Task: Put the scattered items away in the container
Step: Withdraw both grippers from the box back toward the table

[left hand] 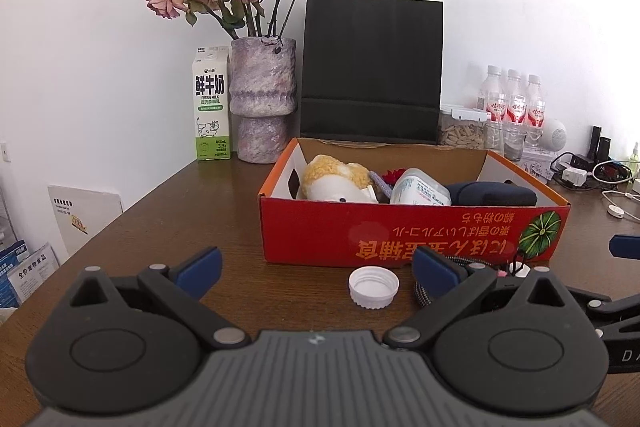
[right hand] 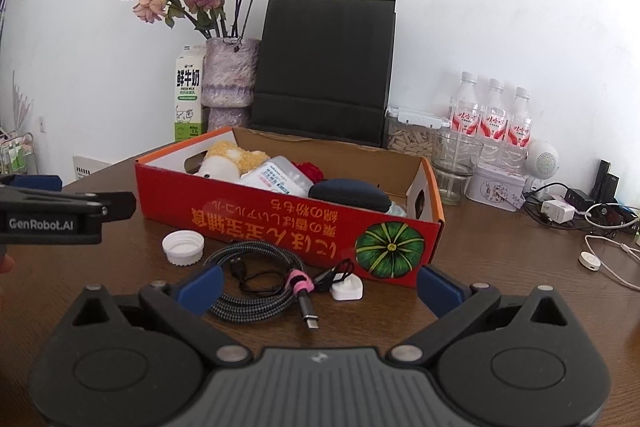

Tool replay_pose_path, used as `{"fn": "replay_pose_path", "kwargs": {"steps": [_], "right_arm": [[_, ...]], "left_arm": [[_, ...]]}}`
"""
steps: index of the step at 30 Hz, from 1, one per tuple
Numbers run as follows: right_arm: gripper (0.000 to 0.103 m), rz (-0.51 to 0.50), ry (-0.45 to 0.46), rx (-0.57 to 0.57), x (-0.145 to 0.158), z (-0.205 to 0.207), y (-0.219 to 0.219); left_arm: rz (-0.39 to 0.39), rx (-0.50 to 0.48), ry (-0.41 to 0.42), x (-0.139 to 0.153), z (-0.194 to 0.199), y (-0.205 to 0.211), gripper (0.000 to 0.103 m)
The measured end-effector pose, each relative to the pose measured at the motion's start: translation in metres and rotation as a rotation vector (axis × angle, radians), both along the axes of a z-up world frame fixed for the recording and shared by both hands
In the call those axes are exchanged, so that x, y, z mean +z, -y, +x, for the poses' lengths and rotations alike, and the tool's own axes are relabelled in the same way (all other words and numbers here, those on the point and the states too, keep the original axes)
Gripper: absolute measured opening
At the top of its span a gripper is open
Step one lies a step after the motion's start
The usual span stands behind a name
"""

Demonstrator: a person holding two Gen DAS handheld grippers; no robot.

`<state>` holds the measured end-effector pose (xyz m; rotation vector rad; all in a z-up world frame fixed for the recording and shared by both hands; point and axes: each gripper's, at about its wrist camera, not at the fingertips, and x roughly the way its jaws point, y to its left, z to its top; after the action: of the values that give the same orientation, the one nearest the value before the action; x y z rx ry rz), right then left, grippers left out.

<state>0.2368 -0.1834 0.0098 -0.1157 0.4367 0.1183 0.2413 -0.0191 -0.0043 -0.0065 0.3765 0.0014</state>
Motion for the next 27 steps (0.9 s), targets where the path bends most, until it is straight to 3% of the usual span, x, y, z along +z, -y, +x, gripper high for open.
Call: {"fn": "replay_pose_path", "kwargs": {"steps": [27], "right_arm": [[0.103, 0.053, -0.054, -0.01, -0.014, -0.001, 0.014]], "left_arm": [[0.064, -0.063, -0.1, -0.017, 0.005, 0.021, 0.103]]}}
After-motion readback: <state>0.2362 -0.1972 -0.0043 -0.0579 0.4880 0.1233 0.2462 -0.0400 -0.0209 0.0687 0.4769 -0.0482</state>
